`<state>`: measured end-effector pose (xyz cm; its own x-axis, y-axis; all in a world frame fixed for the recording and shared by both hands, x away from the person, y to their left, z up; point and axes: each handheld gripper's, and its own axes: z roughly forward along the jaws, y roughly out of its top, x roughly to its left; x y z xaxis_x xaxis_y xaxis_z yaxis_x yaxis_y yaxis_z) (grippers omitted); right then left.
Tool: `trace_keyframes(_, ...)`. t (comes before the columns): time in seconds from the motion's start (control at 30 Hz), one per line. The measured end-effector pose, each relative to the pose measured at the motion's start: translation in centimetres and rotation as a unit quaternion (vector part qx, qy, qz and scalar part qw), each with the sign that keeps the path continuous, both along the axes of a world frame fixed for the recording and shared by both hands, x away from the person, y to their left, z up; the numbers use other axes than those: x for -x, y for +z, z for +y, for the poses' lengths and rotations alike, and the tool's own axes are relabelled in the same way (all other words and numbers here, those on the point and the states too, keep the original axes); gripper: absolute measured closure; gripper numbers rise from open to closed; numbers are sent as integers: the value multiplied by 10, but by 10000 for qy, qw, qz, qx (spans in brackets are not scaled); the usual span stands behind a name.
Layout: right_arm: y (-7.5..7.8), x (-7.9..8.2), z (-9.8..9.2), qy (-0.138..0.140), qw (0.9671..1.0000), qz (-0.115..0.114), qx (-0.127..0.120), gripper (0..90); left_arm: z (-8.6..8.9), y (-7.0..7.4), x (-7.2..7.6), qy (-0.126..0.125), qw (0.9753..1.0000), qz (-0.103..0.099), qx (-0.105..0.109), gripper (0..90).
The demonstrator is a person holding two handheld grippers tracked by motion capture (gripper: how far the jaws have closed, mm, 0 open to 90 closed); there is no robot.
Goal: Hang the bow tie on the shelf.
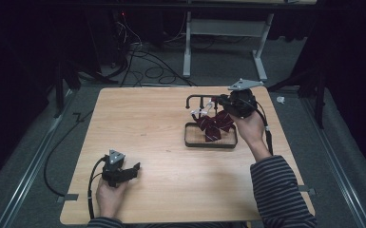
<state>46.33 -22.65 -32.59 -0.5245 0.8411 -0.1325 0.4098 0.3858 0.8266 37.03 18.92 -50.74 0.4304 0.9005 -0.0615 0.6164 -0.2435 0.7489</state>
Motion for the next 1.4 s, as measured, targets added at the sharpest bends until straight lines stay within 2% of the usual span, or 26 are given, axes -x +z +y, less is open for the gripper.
trace_keyframes(0.2,2,8,-6,40,9999,-42,-93,749,0,0,0,-1,10000,4,-16,284)
trace_keyframes(0.47,5,19,-16,61,9993,-37,-369,736,0,0,0,-3,10000,5,-17,284)
trace_keyframes(1.1,0,37,-36,-6,9983,-5,-578,711,-1,0,0,2,10000,-2,-26,284)
trace_keyframes(1.33,-5,46,-42,1,9981,76,-607,695,-1,0,0,3,10000,-2,-26,284)
trace_keyframes(1.4,-5,49,-44,4,9980,14,-626,688,-1,0,0,3,10000,-3,-32,284)
